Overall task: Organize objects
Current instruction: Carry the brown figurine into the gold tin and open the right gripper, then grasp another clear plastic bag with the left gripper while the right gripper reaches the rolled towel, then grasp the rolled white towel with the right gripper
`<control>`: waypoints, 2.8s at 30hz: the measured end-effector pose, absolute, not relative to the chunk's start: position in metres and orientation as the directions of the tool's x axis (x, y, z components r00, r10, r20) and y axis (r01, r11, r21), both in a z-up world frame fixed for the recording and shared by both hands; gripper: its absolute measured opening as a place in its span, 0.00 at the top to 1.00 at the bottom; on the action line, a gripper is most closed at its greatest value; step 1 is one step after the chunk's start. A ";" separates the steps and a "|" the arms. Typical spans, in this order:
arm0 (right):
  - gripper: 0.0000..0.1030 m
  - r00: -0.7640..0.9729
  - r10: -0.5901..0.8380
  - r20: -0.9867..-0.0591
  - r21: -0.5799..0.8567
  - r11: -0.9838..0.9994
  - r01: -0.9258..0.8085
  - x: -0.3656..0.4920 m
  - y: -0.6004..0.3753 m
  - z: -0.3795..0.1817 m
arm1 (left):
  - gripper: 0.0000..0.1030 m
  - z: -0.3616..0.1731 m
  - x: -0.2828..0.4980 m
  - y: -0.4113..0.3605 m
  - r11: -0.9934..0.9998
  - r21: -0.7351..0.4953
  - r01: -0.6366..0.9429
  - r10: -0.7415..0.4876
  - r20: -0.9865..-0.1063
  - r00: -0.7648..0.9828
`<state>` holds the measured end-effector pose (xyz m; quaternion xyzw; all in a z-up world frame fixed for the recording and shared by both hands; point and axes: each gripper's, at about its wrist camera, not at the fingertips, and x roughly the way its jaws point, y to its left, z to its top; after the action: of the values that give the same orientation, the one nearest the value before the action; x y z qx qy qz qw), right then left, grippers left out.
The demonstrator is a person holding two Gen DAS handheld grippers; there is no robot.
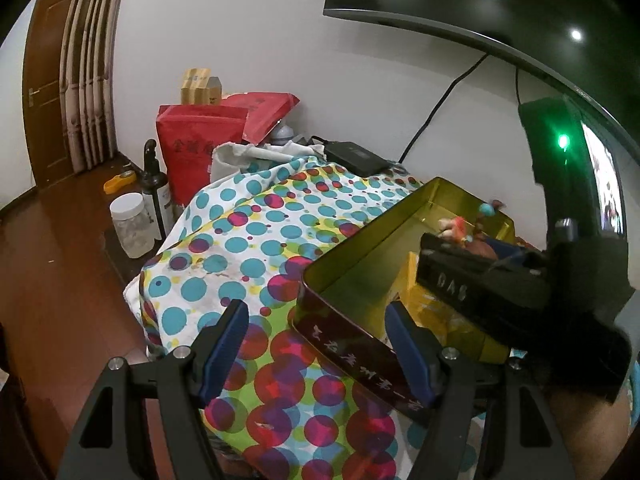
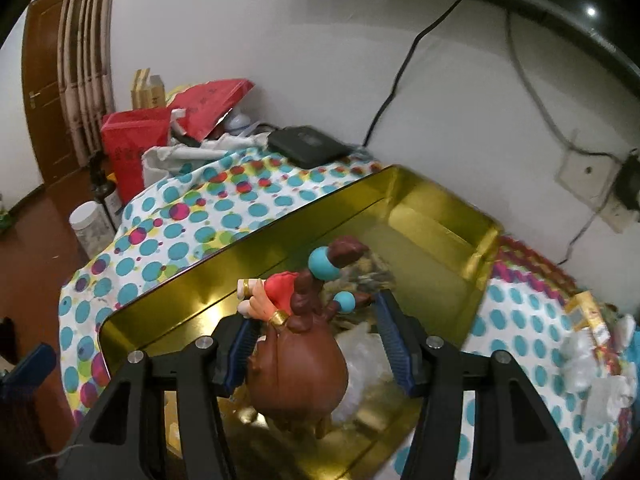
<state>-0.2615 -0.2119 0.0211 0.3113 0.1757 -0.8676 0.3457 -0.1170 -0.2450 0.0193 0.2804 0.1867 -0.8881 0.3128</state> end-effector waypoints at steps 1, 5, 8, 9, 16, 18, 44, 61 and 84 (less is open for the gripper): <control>0.46 -0.569 -0.485 -0.665 -0.088 -0.705 0.704 -0.264 -0.211 0.022 | 0.30 0.018 -0.118 -0.245 -0.737 -0.152 0.659 -0.451 -0.616 -0.646; 0.31 -0.631 -0.472 -0.616 -0.091 -0.753 0.652 -0.269 -0.189 0.035 | 0.30 0.015 -0.121 -0.239 -0.751 -0.128 0.648 -0.453 -0.614 -0.646; 0.18 -0.681 -0.460 -0.570 -0.067 -0.800 0.596 -0.276 -0.152 0.044 | 0.29 0.016 -0.123 -0.231 -0.768 -0.108 0.632 -0.456 -0.601 -0.657; 0.18 -0.692 -0.448 -0.566 -0.058 -0.815 0.576 -0.279 -0.137 0.045 | 0.30 0.016 -0.123 -0.227 -0.774 -0.101 0.625 -0.456 -0.596 -0.661; 0.14 -0.747 -0.286 -0.600 -0.016 -0.930 0.368 -0.311 -0.004 0.022 | 0.30 0.018 -0.132 -0.186 -0.861 -0.063 0.505 -0.389 -0.557 -0.734; 0.14 -0.751 -0.238 -0.615 -0.012 -0.950 0.311 -0.317 0.030 0.014 | 0.30 0.019 -0.136 -0.166 -0.885 -0.038 0.465 -0.373 -0.541 -0.754; 0.10 -0.611 -0.089 -0.787 0.083 -0.996 0.038 -0.367 0.163 -0.026 | 0.29 -0.007 -0.368 -0.014 -1.000 0.013 0.009 -0.015 -0.698 -0.716; 0.09 -0.614 -0.118 -0.780 0.117 -0.992 0.041 -0.366 0.167 -0.023 | 0.39 -0.037 -0.426 -0.005 -0.996 -0.069 0.059 0.014 -0.759 -0.651; 0.10 -0.613 -0.124 -0.780 0.116 -0.992 0.053 -0.368 0.166 -0.023 | 0.68 0.011 -0.245 -0.027 -1.000 -0.005 -0.028 0.025 -0.651 -0.759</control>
<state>-0.3676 0.1661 -0.0231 0.4369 -0.0407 -0.8973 0.0491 -0.2448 -0.0267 0.0109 0.3471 -0.0025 -0.9377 -0.0143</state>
